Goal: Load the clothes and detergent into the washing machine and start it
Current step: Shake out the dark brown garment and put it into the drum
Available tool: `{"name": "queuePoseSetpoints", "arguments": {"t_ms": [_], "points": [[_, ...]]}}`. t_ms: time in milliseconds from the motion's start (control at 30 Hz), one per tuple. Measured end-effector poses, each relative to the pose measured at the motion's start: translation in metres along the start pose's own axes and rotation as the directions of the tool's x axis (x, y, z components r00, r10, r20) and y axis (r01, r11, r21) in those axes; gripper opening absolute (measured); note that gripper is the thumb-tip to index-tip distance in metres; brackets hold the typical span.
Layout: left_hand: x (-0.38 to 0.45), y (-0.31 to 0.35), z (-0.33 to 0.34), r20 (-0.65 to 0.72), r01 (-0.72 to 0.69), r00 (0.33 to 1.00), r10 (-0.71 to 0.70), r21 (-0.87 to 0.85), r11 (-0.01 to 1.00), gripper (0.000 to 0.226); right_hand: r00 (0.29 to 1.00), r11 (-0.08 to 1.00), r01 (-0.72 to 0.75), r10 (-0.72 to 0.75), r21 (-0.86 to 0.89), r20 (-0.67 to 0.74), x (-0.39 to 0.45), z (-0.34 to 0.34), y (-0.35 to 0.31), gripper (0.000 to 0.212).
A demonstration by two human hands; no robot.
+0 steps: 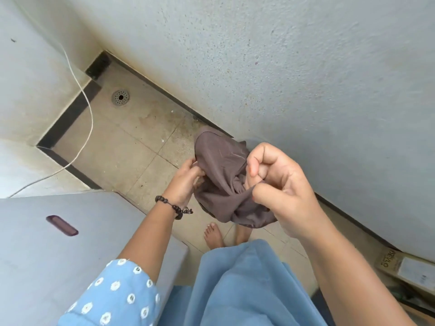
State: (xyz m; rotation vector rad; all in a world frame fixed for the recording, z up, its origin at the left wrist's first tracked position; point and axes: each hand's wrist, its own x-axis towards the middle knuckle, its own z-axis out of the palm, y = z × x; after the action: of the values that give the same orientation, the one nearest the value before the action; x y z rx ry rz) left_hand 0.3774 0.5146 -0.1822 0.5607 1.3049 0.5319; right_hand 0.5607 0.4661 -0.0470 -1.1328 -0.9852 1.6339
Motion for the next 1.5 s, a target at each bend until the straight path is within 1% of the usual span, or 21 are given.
{"name": "queuePoseSetpoints", "arguments": {"t_ms": [100,200,300,400,467,500,567,600,700,767,867,1000,1067,1100,1167,1233,1300,1333,1400,1467,1500], "points": [[-0.027,0.026,0.01,0.079,0.018,0.997,-0.015,-0.039,0.999,0.019,0.999,0.997,0.047,-0.046,-0.057,0.021,-0.012,0.01,-0.022,0.019],[-0.05,0.044,0.022,0.037,-0.124,0.992,0.123,0.03,0.992,0.012,0.997,0.989,0.069,-0.071,-0.128,-0.007,-0.022,0.023,-0.036,0.019],[-0.072,0.065,0.025,0.003,-0.327,0.945,0.328,0.118,0.938,0.011,0.999,0.867,-0.012,-0.013,-0.498,-0.047,-0.026,0.03,-0.036,0.012],[-0.102,0.092,0.024,0.21,-0.452,0.888,0.41,0.223,0.864,0.005,0.991,0.659,-0.13,0.064,-0.741,-0.117,-0.028,0.026,-0.038,0.019],[-0.127,0.108,0.022,0.369,-0.483,0.857,0.359,0.335,0.809,0.013,0.993,0.648,-0.08,-0.016,-0.758,-0.119,-0.031,0.027,-0.048,0.039],[-0.141,0.116,0.022,0.426,-0.513,0.842,0.33,0.444,0.735,0.017,0.995,0.64,-0.033,-0.054,-0.768,-0.088,-0.033,0.027,-0.056,0.052],[-0.168,0.131,0.025,0.502,-0.6,0.8,0.328,0.652,0.464,0.018,0.998,0.611,0.058,-0.049,-0.79,0.036,-0.035,0.031,-0.075,0.07],[-0.181,0.139,0.027,0.533,-0.634,0.77,0.35,0.702,0.326,0.019,0.995,0.604,0.092,-0.02,-0.791,0.101,-0.037,0.033,-0.083,0.07],[-0.224,0.164,0.033,0.589,-0.665,0.702,0.4,0.743,0.074,0.027,0.981,0.619,0.148,0.007,-0.772,0.194,-0.047,0.042,-0.103,0.029],[-0.248,0.177,0.03,0.582,-0.667,0.666,0.466,0.745,0.023,0.029,0.98,0.584,0.163,-0.003,-0.795,0.199,-0.054,0.047,-0.111,0.014],[-0.271,0.192,0.022,0.505,-0.672,0.537,0.676,0.74,-0.019,0.031,0.968,0.424,0.153,0.119,-0.893,0.222,-0.058,0.051,-0.115,0.018],[-0.3,0.215,0.011,0.218,-0.642,0.291,0.931,0.766,0.021,0.035,0.904,0.015,0.041,0.426,-0.999,0.044,-0.061,0.053,-0.102,0.026],[-0.314,0.227,0.004,0.084,-0.634,0.204,0.975,0.77,0.066,0.035,0.876,-0.107,0.058,0.482,-0.993,-0.001,-0.065,0.054,-0.093,0.029],[-0.319,0.232,-0.001,0.045,-0.63,0.181,0.982,0.773,0.08,0.035,0.884,-0.111,0.064,0.467,-0.992,0.005,-0.066,0.054,-0.092,0.026],[-0.325,0.236,-0.009,0.032,-0.614,0.19,0.981,0.784,0.093,0.034,0.939,-0.001,0.046,0.34,-0.999,0.043,-0.068,0.049,-0.098,0.024],[-0.327,0.233,-0.013,0.067,-0.6,0.266,0.962,0.793,0.111,0.033,0.995,0.243,0.018,0.092,-0.97,0.042,-0.066,0.041,-0.114,0.033],[-0.327,0.224,-0.009,0.1,-0.579,0.371,0.923,0.802,0.146,0.033,0.989,0.525,0.039,-0.139,-0.85,-0.04,-0.063,0.037,-0.139,0.034],[-0.326,0.218,-0.004,0.106,-0.569,0.418,0.902,0.805,0.169,0.032,0.969,0.613,0.096,-0.239,-0.785,-0.068,-0.062,0.036,-0.153,0.034],[-0.326,0.209,0.006,0.103,-0.549,0.468,0.878,0.812,0.197,0.029,0.915,0.693,0.232,-0.393,-0.683,-0.088,-0.059,0.04,-0.18,0.033],[-0.326,0.205,0.013,0.123,-0.545,0.491,0.863,0.816,0.194,0.034,0.87,0.69,0.348,-0.49,-0.635,-0.056,-0.058,0.048,-0.202,0.03],[-0.328,0.205,0.017,0.164,-0.555,0.53,0.832,0.809,0.194,0.044,0.855,0.677,0.396,-0.518,-0.62,-0.02,-0.058,0.052,-0.211,0.028]]}}
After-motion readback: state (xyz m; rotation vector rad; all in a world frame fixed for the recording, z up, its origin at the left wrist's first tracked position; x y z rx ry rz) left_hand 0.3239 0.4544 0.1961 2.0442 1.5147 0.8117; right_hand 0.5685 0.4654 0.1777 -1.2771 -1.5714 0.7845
